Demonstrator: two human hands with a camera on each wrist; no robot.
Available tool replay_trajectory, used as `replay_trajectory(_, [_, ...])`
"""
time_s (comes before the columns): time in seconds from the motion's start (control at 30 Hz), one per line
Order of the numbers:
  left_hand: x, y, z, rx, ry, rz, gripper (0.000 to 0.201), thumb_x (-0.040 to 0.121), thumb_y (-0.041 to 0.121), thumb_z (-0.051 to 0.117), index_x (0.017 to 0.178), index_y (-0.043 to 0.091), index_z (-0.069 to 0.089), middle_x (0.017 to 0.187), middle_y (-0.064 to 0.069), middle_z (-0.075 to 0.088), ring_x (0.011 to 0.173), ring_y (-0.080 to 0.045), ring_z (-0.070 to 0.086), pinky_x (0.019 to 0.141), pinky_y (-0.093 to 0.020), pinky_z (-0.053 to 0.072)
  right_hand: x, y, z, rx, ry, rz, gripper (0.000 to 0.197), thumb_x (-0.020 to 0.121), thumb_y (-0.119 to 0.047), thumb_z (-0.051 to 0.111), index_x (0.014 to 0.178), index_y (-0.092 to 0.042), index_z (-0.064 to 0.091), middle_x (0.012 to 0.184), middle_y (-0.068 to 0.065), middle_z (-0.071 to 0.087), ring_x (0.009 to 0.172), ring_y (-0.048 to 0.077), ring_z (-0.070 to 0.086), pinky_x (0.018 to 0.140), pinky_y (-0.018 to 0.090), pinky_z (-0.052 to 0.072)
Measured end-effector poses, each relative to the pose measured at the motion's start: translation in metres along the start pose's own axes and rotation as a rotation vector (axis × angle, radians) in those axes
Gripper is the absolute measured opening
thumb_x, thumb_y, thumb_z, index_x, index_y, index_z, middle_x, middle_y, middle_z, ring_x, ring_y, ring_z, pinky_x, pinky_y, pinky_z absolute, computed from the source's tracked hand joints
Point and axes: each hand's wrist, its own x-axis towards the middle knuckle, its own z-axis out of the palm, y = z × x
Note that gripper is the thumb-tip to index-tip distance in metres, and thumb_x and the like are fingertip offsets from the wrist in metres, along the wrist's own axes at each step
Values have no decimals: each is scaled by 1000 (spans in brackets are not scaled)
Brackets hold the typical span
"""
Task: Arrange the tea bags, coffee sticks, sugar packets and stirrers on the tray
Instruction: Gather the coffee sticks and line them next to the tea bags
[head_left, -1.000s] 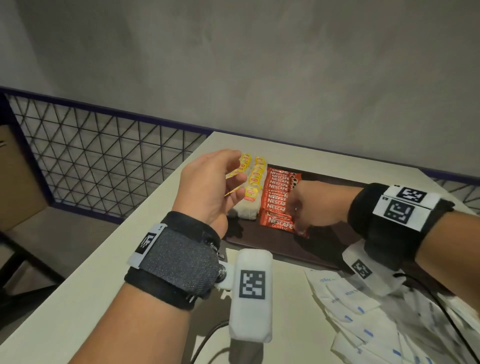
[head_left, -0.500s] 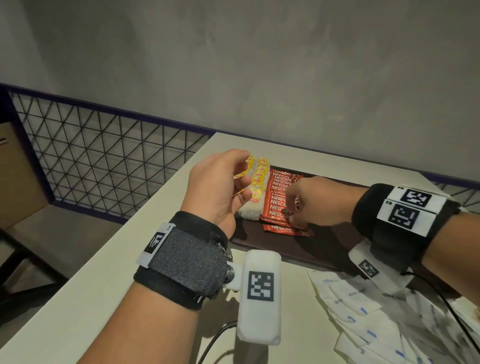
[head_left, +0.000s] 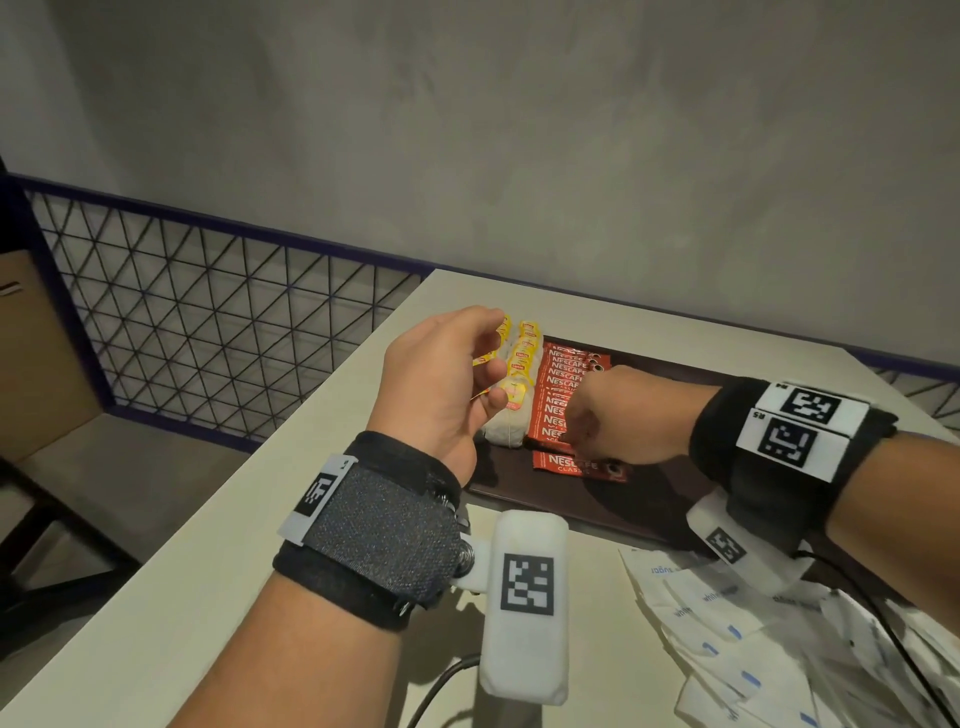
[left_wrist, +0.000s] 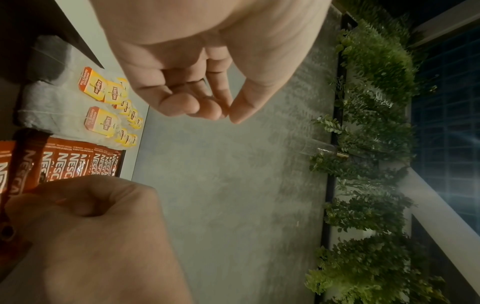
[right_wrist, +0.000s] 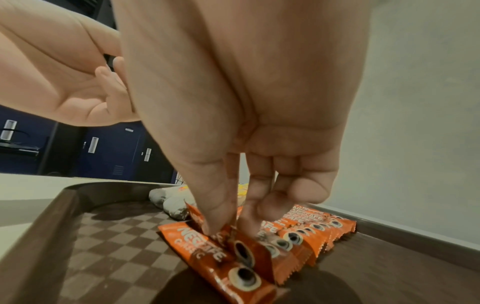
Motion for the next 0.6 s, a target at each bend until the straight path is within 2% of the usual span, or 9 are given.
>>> replay_trajectory(0.1, [0,0,0,11,2,-2,9,90,18,71,82,18,68,71,4,64,55,-8,53,46,-22,43,2,2,-4,-18,-21,4,19,98,-26,67,115,-21,74,106,-5,70,96,14,64,82,25,55])
replay_trajectory(0.2, [0,-1,0,12,-1,-2,8,90,18,71,82,17,68,72,4,64,56,-8,53,46,-22,42,3,4,-5,-36,-43,14,20,97,-24,69,117,-23,72,108,-6,64,98,14,59,89,28,55])
replay_trajectory(0.3, [0,-1,0,14,-3,0,8,90,18,71,83,17,68,72,4,63,55,-8,53,44,-21,42,6,6,-4,-39,-19,27,23,95,-25,71,119,-24,70,109,-5,65,95,14,59,90,29,57])
replay_trajectory(0.4, [0,-2,1,17,-10,-1,9,90,18,71,82,18,68,70,5,63,55,-8,53,44,-21,41,9,9,-1,-21,31,43,26,94,-24,73,120,-23,69,104,-6,61,92,14,59,83,26,56])
replay_trajectory(0.5, [-1,-3,2,23,-12,3,9,90,17,71,82,17,68,70,5,63,55,-8,53,44,-21,41,11,13,2,6,95,41,23,94,-23,72,116,-22,69,110,-2,65,91,13,59,75,22,52])
replay_trajectory(0.6, [0,-3,2,23,-11,3,9,90,17,71,82,17,67,71,4,63,55,-8,52,44,-21,41,6,14,-1,49,145,20,7,94,-25,72,100,-25,68,103,-5,64,85,9,59,64,18,45])
